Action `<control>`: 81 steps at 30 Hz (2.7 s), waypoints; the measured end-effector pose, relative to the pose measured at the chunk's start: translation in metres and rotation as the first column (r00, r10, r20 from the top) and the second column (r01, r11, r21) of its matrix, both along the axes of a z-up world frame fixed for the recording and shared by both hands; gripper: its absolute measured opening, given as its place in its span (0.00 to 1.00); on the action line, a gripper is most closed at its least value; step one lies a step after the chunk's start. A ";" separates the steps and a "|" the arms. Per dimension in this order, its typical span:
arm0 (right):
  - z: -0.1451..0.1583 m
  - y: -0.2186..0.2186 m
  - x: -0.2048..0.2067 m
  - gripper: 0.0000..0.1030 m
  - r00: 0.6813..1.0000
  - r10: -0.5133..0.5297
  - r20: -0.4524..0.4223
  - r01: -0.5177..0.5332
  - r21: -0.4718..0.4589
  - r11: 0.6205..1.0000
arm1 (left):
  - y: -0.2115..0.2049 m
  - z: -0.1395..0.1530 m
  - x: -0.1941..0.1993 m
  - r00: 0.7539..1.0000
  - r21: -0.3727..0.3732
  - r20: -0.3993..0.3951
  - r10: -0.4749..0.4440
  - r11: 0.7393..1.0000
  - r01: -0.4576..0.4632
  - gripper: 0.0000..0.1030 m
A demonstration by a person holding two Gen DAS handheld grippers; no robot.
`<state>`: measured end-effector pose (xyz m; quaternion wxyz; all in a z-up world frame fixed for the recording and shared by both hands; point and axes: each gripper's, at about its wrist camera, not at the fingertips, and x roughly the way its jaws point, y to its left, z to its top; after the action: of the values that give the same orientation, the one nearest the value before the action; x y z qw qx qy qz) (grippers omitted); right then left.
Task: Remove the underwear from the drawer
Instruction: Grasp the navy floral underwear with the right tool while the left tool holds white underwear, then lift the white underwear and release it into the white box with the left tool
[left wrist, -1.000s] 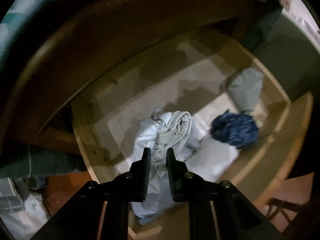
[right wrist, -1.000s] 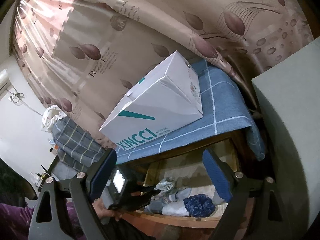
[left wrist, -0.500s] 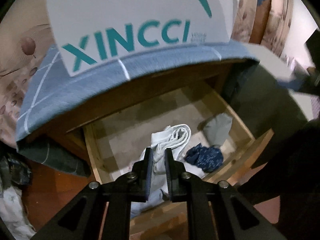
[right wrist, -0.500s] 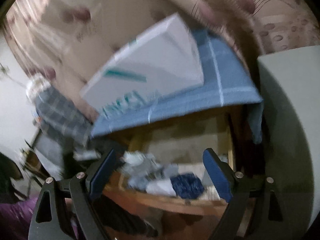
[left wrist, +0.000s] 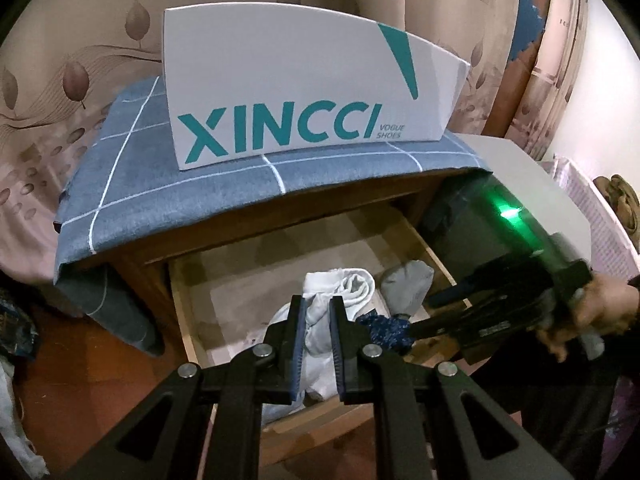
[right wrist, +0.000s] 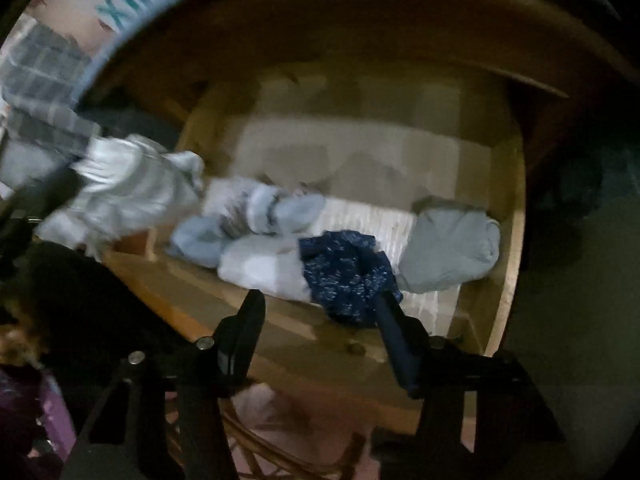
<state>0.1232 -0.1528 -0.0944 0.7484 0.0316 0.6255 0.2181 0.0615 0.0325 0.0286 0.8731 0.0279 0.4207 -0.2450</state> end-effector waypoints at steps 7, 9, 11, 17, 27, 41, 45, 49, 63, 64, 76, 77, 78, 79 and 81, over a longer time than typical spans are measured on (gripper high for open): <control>-0.029 0.030 0.024 0.53 0.993 0.075 -0.091 -0.084 -0.096 0.992 | -0.001 0.001 -0.005 1.000 -0.013 0.004 -0.022 1.000 0.022 0.12; -0.036 0.035 0.029 0.53 0.989 0.091 -0.116 -0.105 -0.123 0.987 | 0.001 0.001 -0.005 1.000 -0.018 0.003 -0.021 1.000 0.021 0.12; -0.044 0.040 0.033 0.52 0.983 0.110 -0.145 -0.131 -0.149 0.980 | 0.002 0.001 -0.005 1.000 -0.026 0.001 -0.020 0.999 0.020 0.12; -0.069 0.047 0.042 0.52 0.964 0.137 -0.230 -0.188 -0.215 0.958 | 0.001 0.000 -0.004 1.000 -0.037 -0.010 -0.027 0.999 0.027 0.12; -0.098 0.061 0.064 0.67 0.936 0.159 -0.314 -0.266 -0.335 0.904 | -0.005 -0.004 -0.005 0.999 -0.040 -0.026 -0.043 0.998 0.042 0.12; -0.084 0.059 0.063 0.22 0.948 0.206 -0.243 -0.286 -0.362 0.887 | -0.005 -0.007 -0.003 0.998 -0.046 -0.036 -0.043 0.998 0.042 0.12; -0.064 0.058 0.060 0.19 0.962 0.203 -0.181 -0.257 -0.364 0.895 | -0.004 -0.007 -0.003 0.998 -0.051 -0.036 -0.044 0.998 0.042 0.12; -0.036 0.052 0.047 0.19 0.975 0.188 -0.122 -0.219 -0.331 0.918 | -0.004 -0.008 -0.003 0.998 -0.053 -0.038 -0.045 0.998 0.043 0.12; 0.021 -0.004 0.031 0.19 1.000 0.007 0.011 -0.005 -0.159 0.987 | -0.002 0.017 -0.013 0.999 -0.070 0.031 -0.025 0.997 0.028 0.12; 0.010 -0.005 0.025 0.19 1.000 0.007 0.011 -0.006 -0.155 0.988 | -0.001 0.022 -0.014 0.999 -0.078 0.036 -0.020 0.997 0.023 0.12; -0.014 0.000 0.021 0.19 1.000 0.003 0.010 -0.002 -0.112 0.994 | 0.020 0.099 -0.009 0.995 -0.205 0.081 0.063 0.978 -0.045 0.12; -0.015 0.001 0.021 0.19 1.000 0.002 0.010 -0.001 -0.110 0.994 | 0.020 0.108 -0.008 0.994 -0.210 0.089 0.066 0.977 -0.046 0.11; -0.018 0.003 0.022 0.19 1.000 0.001 0.010 0.001 -0.109 0.994 | 0.020 0.118 -0.005 0.993 -0.213 0.099 0.069 0.976 -0.047 0.11; -0.018 0.003 0.022 0.19 1.000 -0.001 0.010 0.002 -0.106 0.994 | 0.018 0.131 -0.002 0.991 -0.214 0.115 0.069 0.976 -0.043 0.11; -0.016 0.002 0.022 0.19 1.000 -0.004 0.012 0.005 -0.095 0.995 | 0.016 0.154 0.005 0.988 -0.212 0.141 0.061 0.977 -0.030 0.11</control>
<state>0.1453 -0.1504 -0.1105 0.7534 -0.0039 0.6306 0.1865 0.0663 0.0486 0.1828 0.9051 -0.0559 0.3279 -0.2649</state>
